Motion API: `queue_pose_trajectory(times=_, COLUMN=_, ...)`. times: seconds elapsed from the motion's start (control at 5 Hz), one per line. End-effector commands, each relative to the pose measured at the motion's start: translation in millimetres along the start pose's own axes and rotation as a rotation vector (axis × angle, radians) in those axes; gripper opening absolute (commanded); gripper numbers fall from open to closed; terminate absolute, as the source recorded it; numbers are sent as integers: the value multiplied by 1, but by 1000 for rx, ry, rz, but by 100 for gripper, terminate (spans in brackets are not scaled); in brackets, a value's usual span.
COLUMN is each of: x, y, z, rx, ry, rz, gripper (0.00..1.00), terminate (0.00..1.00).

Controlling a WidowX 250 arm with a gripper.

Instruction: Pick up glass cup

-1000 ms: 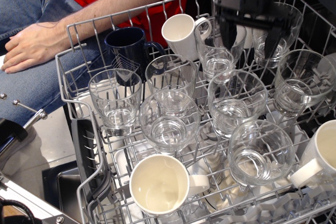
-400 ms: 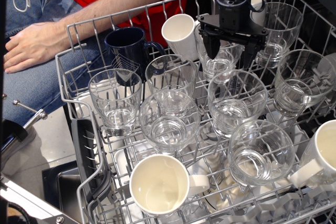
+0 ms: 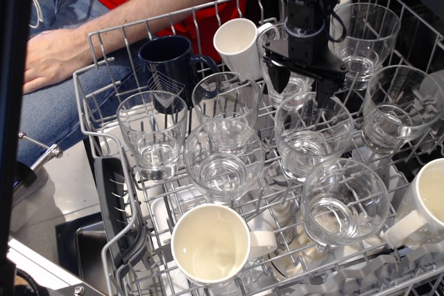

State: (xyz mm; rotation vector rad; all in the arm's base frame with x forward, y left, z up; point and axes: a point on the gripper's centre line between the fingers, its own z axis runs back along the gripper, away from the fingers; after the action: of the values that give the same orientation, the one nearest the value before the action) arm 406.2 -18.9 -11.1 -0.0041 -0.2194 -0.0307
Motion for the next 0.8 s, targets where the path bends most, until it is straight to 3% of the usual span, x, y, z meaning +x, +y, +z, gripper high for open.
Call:
queue_pose_trajectory(times=0.0, x=14, y=7, z=-4, rx=23, ry=-43, rz=-49, gripper=100, terminate=0)
queue_pose_trajectory(times=0.4, x=5, y=5, z=-21, rx=37, ry=-28, rz=-33, gripper=100, terminate=0)
queue_pose_trajectory(times=0.6, x=6, y=3, z=-27, rx=45, ry=-10, rz=0, gripper=0, terminate=0)
